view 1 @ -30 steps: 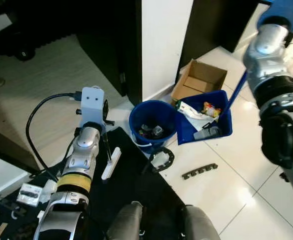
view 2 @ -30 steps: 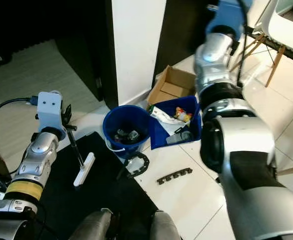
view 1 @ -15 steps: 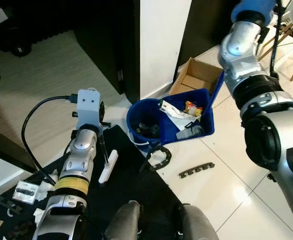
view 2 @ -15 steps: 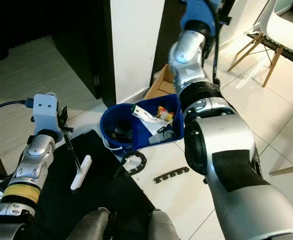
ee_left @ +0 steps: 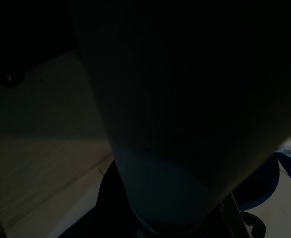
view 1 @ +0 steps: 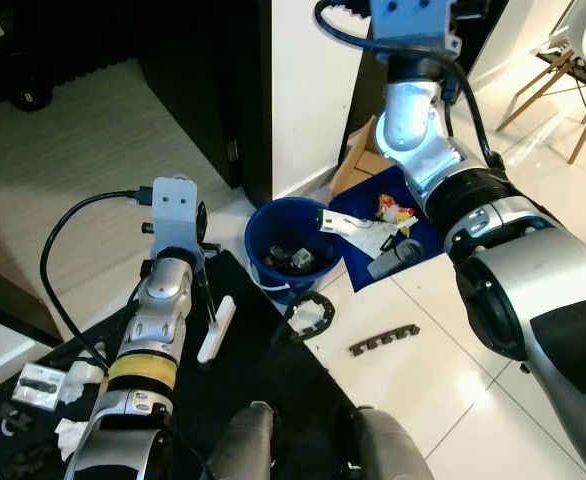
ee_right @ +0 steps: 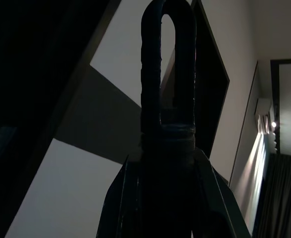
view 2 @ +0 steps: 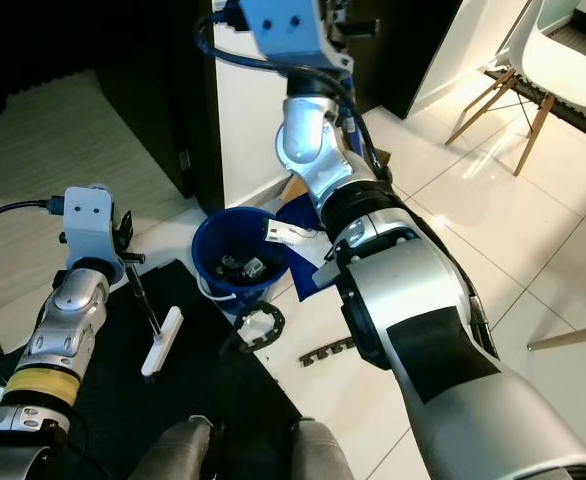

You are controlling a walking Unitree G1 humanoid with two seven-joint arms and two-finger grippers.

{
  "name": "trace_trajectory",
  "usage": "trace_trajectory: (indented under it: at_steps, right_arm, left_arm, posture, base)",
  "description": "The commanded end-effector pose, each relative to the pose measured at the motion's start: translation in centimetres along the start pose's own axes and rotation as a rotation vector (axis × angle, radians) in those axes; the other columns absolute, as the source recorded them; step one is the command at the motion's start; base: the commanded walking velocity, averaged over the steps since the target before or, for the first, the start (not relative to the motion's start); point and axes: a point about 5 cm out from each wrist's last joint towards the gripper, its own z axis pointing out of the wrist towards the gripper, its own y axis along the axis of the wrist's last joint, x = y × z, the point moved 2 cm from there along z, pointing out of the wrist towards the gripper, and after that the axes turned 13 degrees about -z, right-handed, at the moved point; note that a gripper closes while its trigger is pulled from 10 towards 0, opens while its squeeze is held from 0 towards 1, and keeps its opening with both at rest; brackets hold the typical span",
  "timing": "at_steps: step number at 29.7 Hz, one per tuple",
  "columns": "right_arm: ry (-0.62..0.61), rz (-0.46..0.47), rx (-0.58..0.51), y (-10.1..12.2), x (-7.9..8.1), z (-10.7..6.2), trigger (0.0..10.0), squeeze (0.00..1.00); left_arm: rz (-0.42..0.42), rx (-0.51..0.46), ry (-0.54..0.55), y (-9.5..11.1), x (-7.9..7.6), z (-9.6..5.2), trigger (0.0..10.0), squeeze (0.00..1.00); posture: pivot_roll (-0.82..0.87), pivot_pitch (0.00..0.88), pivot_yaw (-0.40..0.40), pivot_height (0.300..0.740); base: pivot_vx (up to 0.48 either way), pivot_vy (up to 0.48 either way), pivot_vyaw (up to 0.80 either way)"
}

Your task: Sweep floor

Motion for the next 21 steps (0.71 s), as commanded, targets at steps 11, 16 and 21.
trace_trajectory:
  at_steps: [11, 16, 21]
  right_arm:
    - [-0.01, -0.026, -0.173, 2.34, 0.54, -0.04, 10.0, 0.0]
    - [-0.018, -0.064, -0.222, 2.53, 0.58, -0.36, 10.0, 0.0]
    - [-0.018, -0.069, -0.227, 2.51, 0.65, -0.5, 10.0, 0.0]
  left_arm:
    - [0.028, -0.036, 0.014, 0.84, 0.47, 0.03, 10.0, 0.0]
    - [0.028, -0.04, 0.014, 0.93, 0.41, 0.07, 10.0, 0.0]
    - [0.026, -0.041, 0.014, 0.98, 0.38, 0.17, 10.0, 0.0]
  posture:
    - [0.03, 0.082, -0.12, 0.74]
    - [0.03, 0.077, -0.121, 0.74]
    - [0.03, 0.074, -0.122, 0.74]
  base:
    - [0.0, 0.0, 0.0]
    - [0.0, 0.0, 0.0]
    - [0.0, 0.0, 0.0]
